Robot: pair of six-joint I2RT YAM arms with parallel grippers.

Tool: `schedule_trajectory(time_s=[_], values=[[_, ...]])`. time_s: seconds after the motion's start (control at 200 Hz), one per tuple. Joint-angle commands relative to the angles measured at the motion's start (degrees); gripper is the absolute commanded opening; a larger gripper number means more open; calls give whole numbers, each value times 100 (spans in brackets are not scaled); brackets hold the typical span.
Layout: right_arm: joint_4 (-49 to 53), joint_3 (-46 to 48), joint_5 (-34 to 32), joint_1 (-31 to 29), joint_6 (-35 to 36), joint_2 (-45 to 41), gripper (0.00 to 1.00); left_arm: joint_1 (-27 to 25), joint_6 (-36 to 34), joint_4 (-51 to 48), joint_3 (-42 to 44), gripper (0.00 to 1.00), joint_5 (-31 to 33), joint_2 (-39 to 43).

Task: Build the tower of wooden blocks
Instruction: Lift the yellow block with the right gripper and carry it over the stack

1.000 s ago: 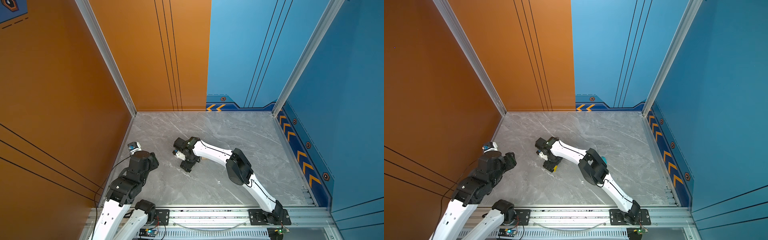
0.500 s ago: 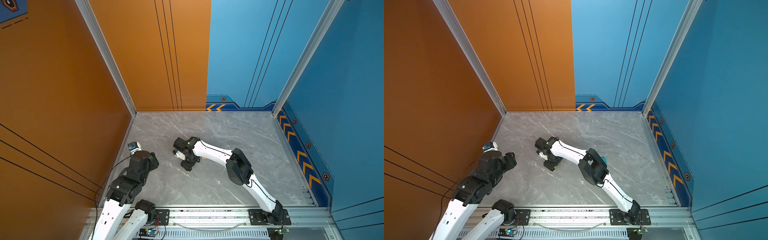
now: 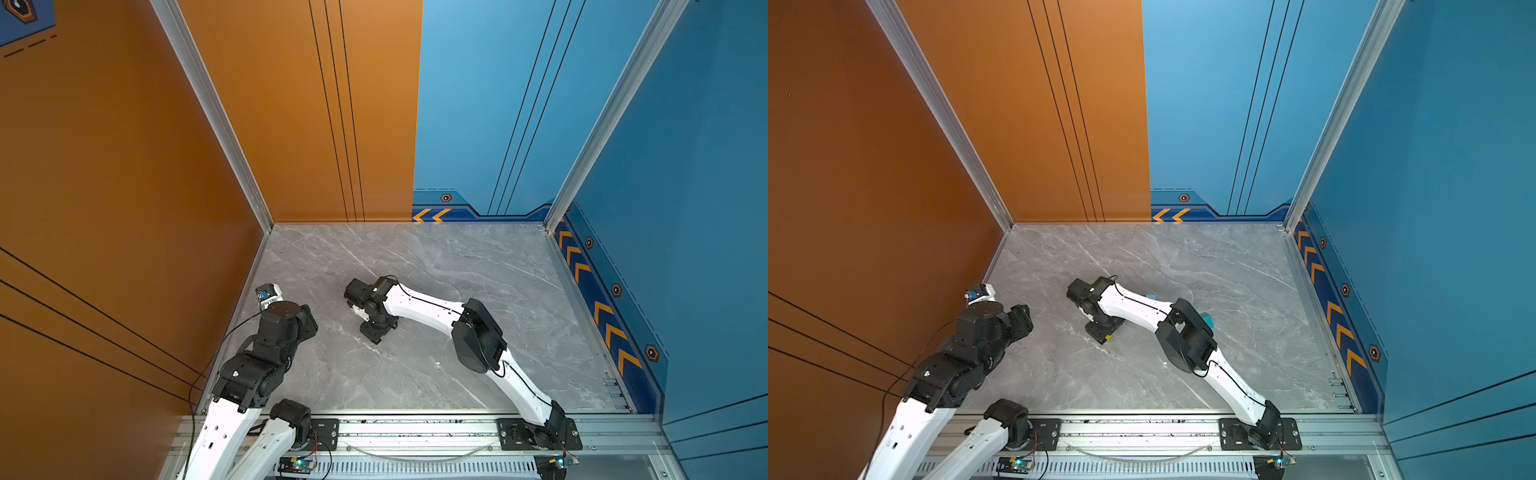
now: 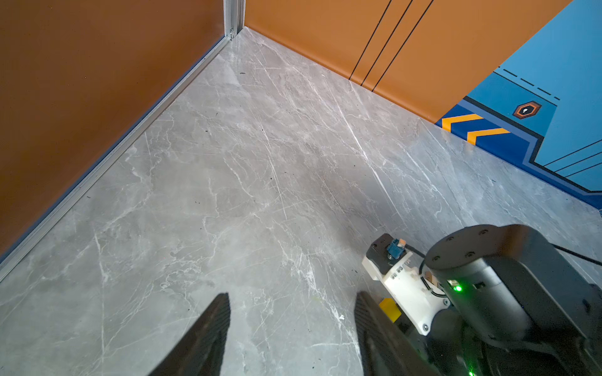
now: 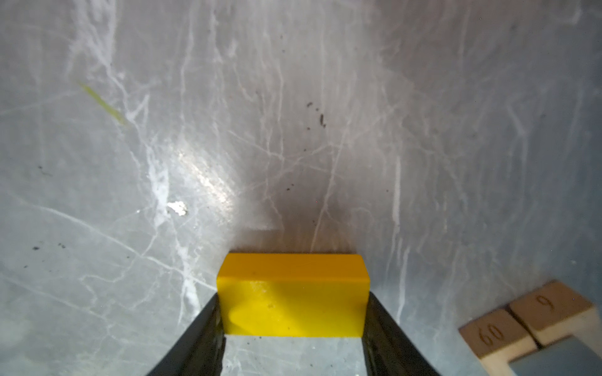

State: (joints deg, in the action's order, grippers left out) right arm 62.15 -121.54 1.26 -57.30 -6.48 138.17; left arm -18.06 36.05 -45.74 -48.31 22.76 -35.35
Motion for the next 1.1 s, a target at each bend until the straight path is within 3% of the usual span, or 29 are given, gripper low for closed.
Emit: schedule_trajectory(time_s=[0.0,0.27,0.516,0.806,1.096], values=[[43,-14,10,-14,-515,-398,54,-26,-38,-89,82,63,88,51],[456,-494,103,50,-1216,-671,54,-31,-63,-89,73,63,64,91],[1040,-750,-277,72,-1869,-1099,53,70,-93,-33,74,63,-18,56],[1529,-784,-694,348,-2231,-1576,53,375,-281,263,49,62,-921,-601],[1560,-399,-1001,942,-2691,-1642,49,549,-359,469,89,61,-1245,-803]])
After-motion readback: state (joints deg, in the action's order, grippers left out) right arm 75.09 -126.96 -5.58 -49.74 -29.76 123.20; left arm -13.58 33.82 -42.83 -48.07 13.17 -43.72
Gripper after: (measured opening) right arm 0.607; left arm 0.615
